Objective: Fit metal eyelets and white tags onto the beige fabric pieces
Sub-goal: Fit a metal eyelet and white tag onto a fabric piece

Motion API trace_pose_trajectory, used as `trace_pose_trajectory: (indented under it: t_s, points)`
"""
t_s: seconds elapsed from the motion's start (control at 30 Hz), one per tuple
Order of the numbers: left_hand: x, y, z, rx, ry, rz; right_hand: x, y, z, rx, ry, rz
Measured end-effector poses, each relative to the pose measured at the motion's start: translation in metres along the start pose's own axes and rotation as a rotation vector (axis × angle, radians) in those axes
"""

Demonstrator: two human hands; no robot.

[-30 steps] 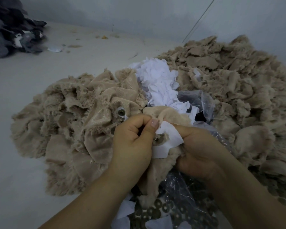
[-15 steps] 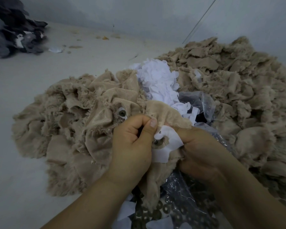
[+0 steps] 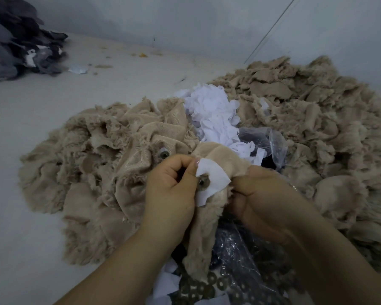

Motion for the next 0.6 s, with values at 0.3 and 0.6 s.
trace_pose_trajectory:
  t_s: [0.3,0.6]
  points:
    - [-0.001,0.000,0.000,0.003,0.003,0.001,0.017,0.001,0.015,-0.084,0.309,0.184]
    - [-0.002,0.003,-0.004,0.043,-0.032,-0.010,0.017,0.008,0.019,-0.318,0.651,0.353]
Point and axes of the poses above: each hand's wrist, its own y-axis away from the middle knuckle, its own z-axis out of the back of the hand, x = y × z, the point moved 7 cm from there along -y, towards the middle knuckle, and after that the axes turned 11 degrees about y, right-handed, at the moved point
